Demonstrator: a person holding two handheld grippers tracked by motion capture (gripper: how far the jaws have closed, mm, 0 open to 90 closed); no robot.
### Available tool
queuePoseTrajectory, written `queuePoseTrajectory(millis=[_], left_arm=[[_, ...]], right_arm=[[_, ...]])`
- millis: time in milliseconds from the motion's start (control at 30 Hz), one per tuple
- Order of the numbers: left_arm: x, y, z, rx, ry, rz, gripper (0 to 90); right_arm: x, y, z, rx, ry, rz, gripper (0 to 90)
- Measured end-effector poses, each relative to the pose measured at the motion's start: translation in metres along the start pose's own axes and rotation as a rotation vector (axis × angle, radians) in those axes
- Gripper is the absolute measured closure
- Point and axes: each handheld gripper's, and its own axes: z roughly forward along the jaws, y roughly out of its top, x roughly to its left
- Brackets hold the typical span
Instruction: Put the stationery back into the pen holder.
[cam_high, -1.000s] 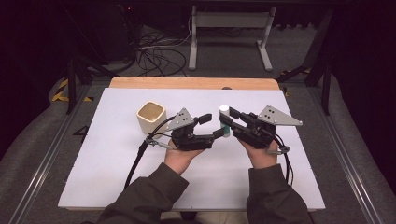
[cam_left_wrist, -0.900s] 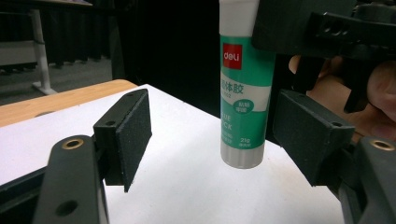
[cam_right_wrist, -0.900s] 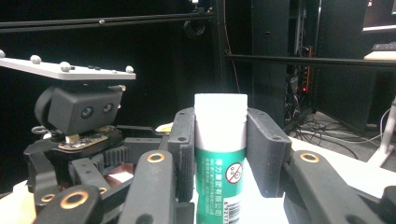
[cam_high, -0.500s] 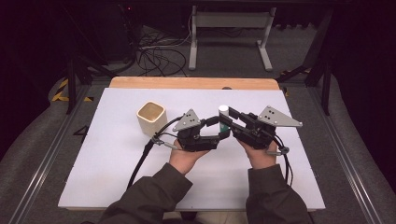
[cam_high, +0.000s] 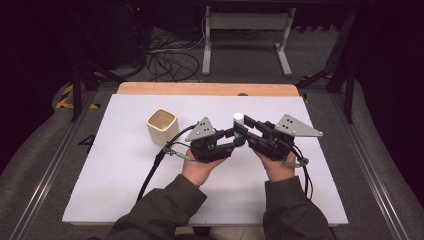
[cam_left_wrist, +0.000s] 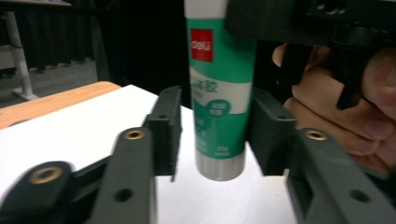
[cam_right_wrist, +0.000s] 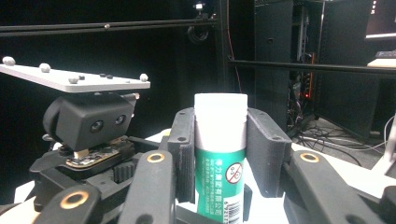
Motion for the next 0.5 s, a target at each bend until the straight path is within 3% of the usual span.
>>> queuePoseTrajectory(millis=[500], left_arm=[[0.0012,0.0017,-0.0015,0.027,0.025,0.028,65.5]], right_arm=[[-0.0020,-0.0002,0.0001,0.010,0.008,-0.001,64.8]])
